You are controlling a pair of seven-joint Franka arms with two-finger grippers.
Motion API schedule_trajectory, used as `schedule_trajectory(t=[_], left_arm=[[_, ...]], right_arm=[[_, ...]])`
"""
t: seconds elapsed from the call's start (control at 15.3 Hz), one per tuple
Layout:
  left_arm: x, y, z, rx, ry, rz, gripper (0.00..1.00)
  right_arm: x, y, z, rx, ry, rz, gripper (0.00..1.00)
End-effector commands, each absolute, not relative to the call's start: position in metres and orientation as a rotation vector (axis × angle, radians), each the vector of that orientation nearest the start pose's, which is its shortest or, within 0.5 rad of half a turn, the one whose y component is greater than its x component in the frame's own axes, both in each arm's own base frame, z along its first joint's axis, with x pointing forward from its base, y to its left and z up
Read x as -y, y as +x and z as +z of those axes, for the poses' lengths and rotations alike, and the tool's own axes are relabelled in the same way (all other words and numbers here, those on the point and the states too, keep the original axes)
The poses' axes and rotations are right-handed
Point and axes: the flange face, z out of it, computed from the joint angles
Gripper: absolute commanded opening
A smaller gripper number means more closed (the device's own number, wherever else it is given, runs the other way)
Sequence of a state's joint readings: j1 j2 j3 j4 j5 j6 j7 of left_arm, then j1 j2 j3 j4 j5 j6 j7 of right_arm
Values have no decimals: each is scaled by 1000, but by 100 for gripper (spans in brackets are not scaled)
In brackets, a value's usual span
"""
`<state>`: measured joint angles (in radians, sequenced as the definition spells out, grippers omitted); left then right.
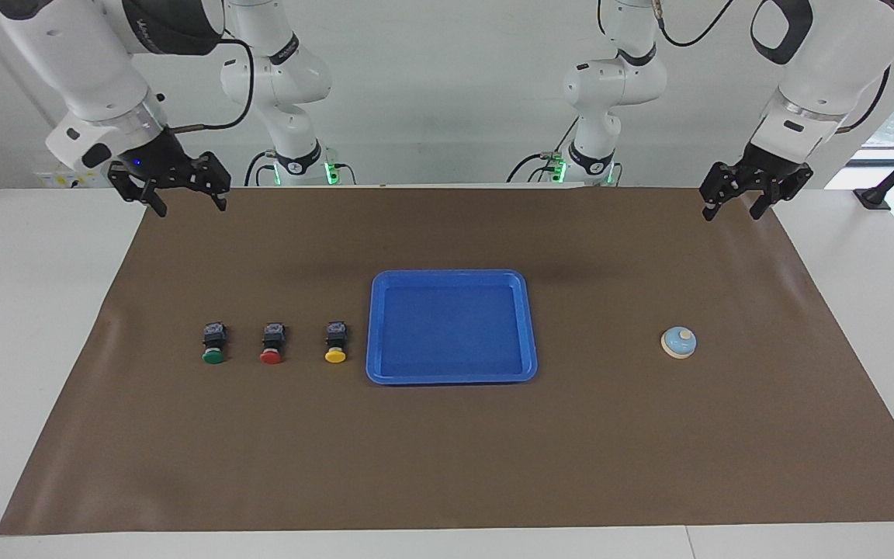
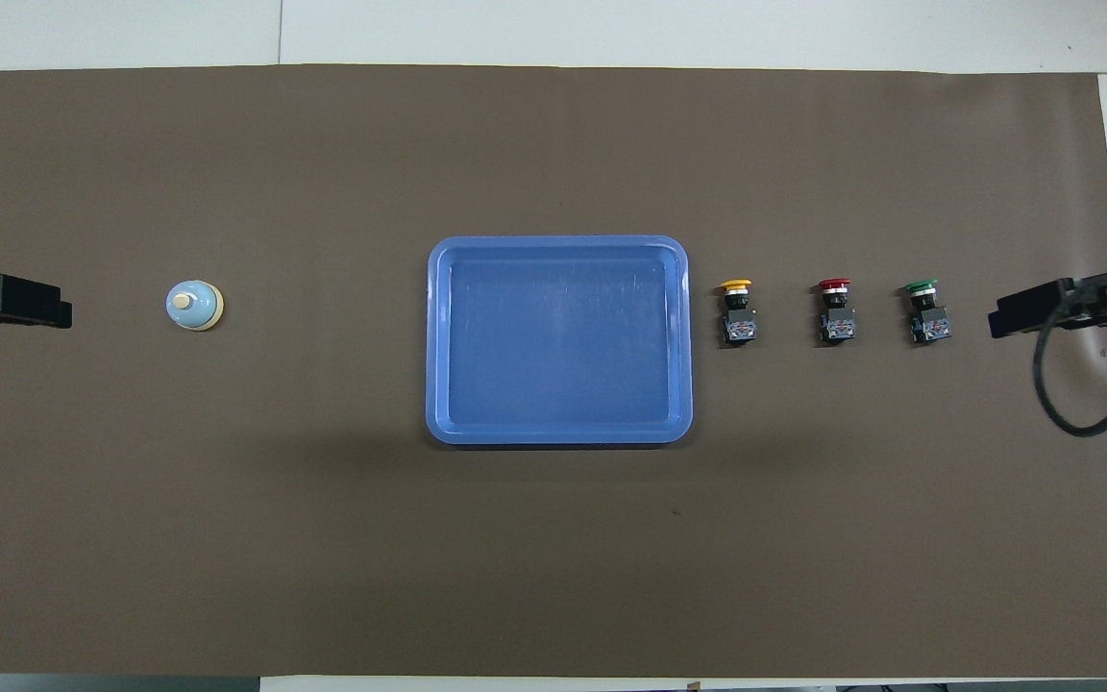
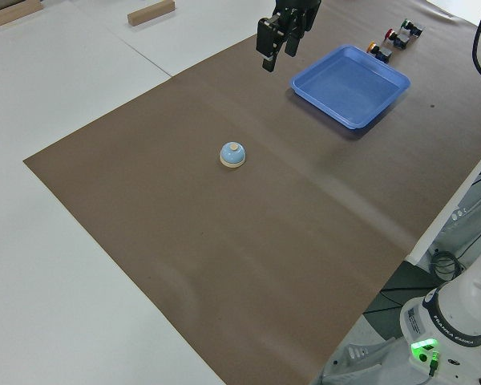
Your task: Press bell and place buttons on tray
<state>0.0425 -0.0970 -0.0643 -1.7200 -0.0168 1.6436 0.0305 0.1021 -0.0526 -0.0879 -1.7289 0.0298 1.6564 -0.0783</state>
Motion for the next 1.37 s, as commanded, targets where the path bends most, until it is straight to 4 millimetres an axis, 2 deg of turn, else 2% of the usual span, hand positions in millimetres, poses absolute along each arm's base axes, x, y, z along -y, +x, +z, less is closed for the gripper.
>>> schedule_trajectory(t=[0.0,0.07,0.13,0.26,0.39,0.52,0.59,0.65,0.91,0.98,1.04,1.11,1.18,1.31], left_arm=[[15,528,618,-84,-3151,51,100],[15,527,616,-86,-3151,58,100],[16,526,616,-89,-3150,58,100],[18,524,616,-96,-3150,63,100],[19,522,614,-106,-3150,85,100],[19,518,610,-108,-3149,126,100],[19,516,609,-111,-3148,155,100],[19,515,610,-111,-3147,157,100],[22,515,611,-118,-3147,150,100],[28,515,611,-127,-3144,150,100],[29,516,612,-130,-3144,141,100],[26,516,611,-123,-3145,143,100],[23,516,611,-113,-3144,143,100],[20,516,611,-103,-3145,143,100]], right_arm=[[-79,543,524,69,-3107,-4,100],[-95,557,497,47,-3112,-3,100],[-104,566,477,40,-3115,-11,100],[-112,581,436,21,-3096,-25,100],[-128,579,391,28,-3075,-90,100],[-135,579,344,32,-3078,-96,100],[-142,580,325,10,-3065,-73,94],[-150,579,314,-17,-3052,-53,87],[-155,582,296,-17,-3051,-52,68],[-155,581,295,-17,-3052,-45,57],[-155,580,294,-17,-3053,-36,33],[-155,580,295,-21,-3054,-27,0],[-155,581,296,-19,-3054,-19,0],[-162,590,318,-5,-3052,27,0]])
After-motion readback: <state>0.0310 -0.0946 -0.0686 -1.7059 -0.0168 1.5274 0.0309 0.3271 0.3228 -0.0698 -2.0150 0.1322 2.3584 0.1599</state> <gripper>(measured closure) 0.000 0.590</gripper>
